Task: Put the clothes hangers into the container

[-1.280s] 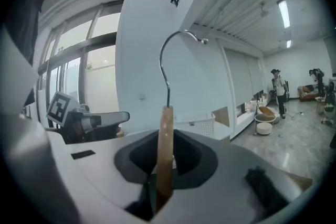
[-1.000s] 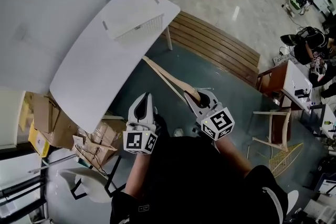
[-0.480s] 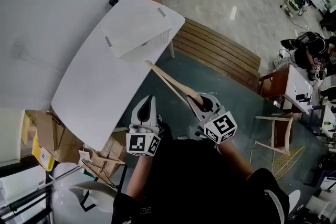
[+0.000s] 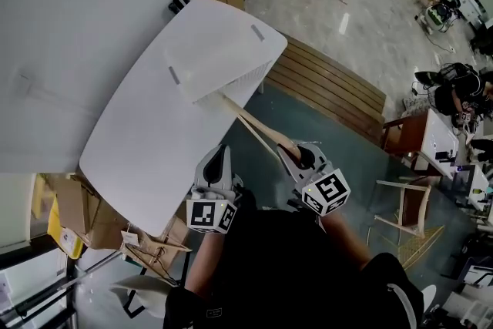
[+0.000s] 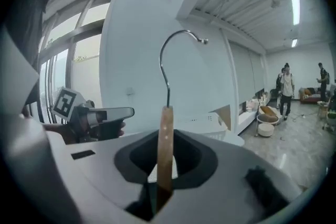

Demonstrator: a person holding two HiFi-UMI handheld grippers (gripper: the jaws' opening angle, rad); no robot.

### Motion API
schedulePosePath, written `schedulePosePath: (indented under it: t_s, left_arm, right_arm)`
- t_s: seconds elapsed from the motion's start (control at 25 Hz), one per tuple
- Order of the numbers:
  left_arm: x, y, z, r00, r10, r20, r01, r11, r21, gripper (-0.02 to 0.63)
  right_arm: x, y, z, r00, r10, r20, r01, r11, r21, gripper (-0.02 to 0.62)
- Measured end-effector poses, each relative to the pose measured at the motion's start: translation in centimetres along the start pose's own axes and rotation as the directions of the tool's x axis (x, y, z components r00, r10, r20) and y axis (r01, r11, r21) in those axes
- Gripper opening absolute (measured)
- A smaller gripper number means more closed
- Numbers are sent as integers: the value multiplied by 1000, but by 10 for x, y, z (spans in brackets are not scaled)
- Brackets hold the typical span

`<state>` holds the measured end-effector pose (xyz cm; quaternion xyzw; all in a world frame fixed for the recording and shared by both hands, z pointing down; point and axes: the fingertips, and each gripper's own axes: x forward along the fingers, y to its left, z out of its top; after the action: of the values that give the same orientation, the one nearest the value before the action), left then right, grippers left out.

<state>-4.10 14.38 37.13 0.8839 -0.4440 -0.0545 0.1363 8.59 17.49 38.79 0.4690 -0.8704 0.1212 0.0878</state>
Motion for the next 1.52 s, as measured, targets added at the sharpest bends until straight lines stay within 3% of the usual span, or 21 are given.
schedulePosePath:
  t_s: [0.36,0.84,1.52]
  left_arm:
    - [9,55,12,1000,3,3,-3,999,-33,3]
    - [8,72,22,1000,-13,16,14,999,-40,3]
    - [64,113,35,997,75,34,-74,997,-28,3]
  right_arm:
    - [50,5,14,1000,-15,-8,15,1000,-25,61]
    - [70,11,35,1000,-12,9,12,999,-48,61]
    - [136,-36,62,995,104,-1,-104,991,-87,61]
